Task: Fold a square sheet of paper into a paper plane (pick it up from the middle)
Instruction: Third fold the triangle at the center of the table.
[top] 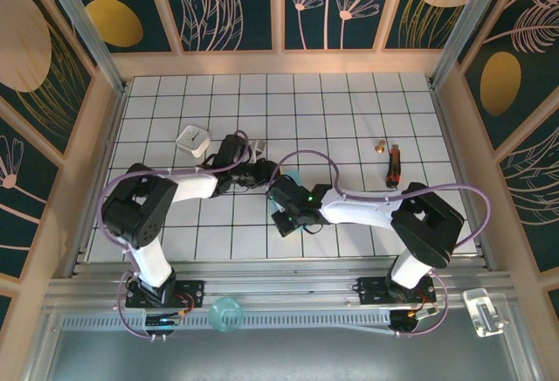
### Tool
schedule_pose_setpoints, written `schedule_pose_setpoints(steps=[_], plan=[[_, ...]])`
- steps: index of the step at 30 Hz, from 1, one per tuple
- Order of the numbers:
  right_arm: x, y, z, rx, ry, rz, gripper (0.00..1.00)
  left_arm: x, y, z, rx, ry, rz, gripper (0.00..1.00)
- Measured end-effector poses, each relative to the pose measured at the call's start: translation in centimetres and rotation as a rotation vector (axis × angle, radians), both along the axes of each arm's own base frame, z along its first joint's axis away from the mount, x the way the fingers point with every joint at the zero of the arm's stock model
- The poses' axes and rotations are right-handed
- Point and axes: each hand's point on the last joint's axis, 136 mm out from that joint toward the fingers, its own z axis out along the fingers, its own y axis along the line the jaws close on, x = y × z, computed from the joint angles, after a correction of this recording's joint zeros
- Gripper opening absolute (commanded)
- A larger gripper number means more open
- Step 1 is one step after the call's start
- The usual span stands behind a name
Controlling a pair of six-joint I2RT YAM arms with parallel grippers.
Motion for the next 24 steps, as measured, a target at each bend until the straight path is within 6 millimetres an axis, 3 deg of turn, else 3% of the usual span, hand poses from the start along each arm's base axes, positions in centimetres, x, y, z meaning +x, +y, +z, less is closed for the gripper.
schedule_pose_setpoints(steps=[7,14,24], plan=[[0.3,0.1,0.0,0.016,-0.005,-0.005,0.09,1.5,-1.1,-2.6,0.098,0.008,-0.081,0.25],[0.9,0.4,0.1,0.049,-0.004,0.001,0.11,1.3,-0.9,-4.8,0.169,0.018,-0.146,0.25],[0.3,-0.8,-1.4,0.051,0.024,-0.001,0.14,1.5,-1.2,-4.8,0.178,0.001,-0.180,0.25]])
